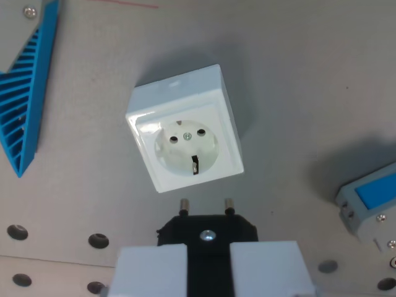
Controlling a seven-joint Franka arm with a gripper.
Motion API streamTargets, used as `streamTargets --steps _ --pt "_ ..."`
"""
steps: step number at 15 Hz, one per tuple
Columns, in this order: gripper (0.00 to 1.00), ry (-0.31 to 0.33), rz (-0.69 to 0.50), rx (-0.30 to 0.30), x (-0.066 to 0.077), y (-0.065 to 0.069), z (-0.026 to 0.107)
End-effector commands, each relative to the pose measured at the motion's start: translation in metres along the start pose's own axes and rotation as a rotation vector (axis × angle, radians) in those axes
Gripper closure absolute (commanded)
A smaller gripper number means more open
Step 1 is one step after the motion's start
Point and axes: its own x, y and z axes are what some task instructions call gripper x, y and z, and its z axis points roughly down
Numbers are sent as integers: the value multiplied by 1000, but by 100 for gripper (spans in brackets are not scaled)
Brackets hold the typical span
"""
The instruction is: Move above the white socket
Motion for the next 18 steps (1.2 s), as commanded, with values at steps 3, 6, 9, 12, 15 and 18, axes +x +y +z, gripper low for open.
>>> streamTargets --steps 3,6,9,12,15,18 --pt "100 93 -162 -12 -6 -4 21" --pt "100 96 -186 -13 -8 -5 30" --pt "100 96 -202 -15 -10 -7 40" --pt "100 94 -221 -16 -12 -8 47" --pt "100 94 -229 -18 -13 -9 53" --pt "100 99 -234 -20 -15 -10 59"
